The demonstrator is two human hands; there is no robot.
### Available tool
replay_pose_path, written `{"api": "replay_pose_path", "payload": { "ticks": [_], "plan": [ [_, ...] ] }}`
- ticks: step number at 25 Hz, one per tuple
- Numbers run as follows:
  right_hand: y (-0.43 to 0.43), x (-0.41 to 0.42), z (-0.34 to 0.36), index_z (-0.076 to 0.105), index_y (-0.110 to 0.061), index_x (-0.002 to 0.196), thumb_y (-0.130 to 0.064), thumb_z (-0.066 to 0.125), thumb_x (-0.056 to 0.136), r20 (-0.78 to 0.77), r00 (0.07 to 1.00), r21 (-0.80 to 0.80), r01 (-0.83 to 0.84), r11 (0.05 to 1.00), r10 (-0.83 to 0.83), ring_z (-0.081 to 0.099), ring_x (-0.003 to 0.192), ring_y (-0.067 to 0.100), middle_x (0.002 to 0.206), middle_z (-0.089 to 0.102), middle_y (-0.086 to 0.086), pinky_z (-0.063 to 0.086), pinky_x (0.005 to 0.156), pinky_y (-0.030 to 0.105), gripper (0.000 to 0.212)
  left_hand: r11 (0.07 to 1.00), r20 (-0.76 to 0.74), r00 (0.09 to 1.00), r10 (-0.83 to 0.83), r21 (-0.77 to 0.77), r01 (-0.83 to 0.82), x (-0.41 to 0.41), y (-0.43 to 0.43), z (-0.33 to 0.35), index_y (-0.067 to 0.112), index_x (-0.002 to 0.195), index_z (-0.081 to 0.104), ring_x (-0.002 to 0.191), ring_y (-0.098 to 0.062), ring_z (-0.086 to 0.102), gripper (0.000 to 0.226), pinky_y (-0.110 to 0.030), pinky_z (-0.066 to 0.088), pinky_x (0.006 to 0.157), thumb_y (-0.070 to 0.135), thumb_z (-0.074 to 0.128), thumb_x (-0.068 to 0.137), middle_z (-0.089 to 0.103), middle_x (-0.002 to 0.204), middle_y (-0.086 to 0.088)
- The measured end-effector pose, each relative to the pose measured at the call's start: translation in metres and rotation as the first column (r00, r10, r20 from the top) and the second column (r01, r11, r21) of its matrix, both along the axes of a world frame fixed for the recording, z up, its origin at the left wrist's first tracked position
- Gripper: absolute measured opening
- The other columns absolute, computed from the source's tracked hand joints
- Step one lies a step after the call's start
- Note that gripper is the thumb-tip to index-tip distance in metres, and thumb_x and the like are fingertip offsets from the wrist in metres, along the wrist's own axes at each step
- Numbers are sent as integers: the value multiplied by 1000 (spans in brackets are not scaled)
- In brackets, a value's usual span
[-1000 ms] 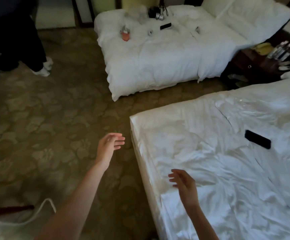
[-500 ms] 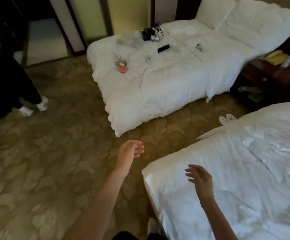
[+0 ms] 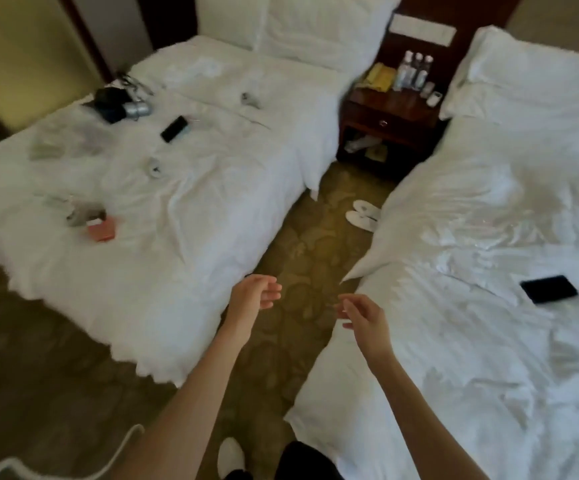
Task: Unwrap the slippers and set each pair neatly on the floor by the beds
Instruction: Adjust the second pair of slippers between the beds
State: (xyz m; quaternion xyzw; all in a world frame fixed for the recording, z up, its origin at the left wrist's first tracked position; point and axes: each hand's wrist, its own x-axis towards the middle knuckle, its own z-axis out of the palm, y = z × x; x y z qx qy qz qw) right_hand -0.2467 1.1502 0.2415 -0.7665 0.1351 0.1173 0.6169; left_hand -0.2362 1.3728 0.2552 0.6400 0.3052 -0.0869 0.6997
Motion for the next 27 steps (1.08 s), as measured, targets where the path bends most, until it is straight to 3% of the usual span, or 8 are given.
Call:
{"api": "replay_pose_path", "payload": {
  "ticks": [3,9,19,23,25,27],
  "plan": [
    [10,41,-1,69,-13,105,-19,53,100,16,992,-34,130,991,-129,71,86,14,93,73,3,54,63,12,17,992,-8,993,-114,-62,113,79,-3,-9,10,92,69,81,-21,71,19,-27,57,69,14,51,96,74,91,-9],
    [-11,152,-37,68,-19,101,-19,52,100,-86,946,-40,309,950,-312,71,83,12,90,73,-2,54,62,13,16,958,-61,956,-288,-30,287,233,-50,-40,3,103,67,88,-24,69,20,-30,56,75,14,52,97,72,98,-12],
    [-64,403,-82,69,-16,102,-20,55,99,-272,912,-90,295,951,-308,72,84,16,90,74,0,60,74,28,14,953,-129,944,-304,-26,303,516,-80,-74,13,90,67,83,-21,70,20,-25,54,66,13,48,97,72,93,-9],
    [-82,534,-158,68,-20,95,-19,57,98,-352,859,-135,348,928,-373,72,81,19,84,75,-1,57,70,30,12,922,-202,900,-386,-43,385,661,-104,-167,13,90,68,84,-22,70,21,-28,52,66,12,48,96,73,92,-11],
    [-87,609,-221,69,-20,95,-20,57,98,-390,817,-193,378,906,-424,72,78,18,80,75,-2,56,66,28,12,905,-224,877,-424,-61,422,735,-118,-240,13,91,69,89,-26,70,21,-29,51,69,12,48,96,73,91,-10],
    [-87,681,-291,68,-20,100,-20,57,98,-410,786,-252,390,886,-463,71,80,14,84,74,-3,59,72,31,11,918,-255,884,-392,-39,395,796,-134,-320,13,88,70,92,-28,69,25,-28,49,69,10,47,96,73,88,-8]
  ]
}}
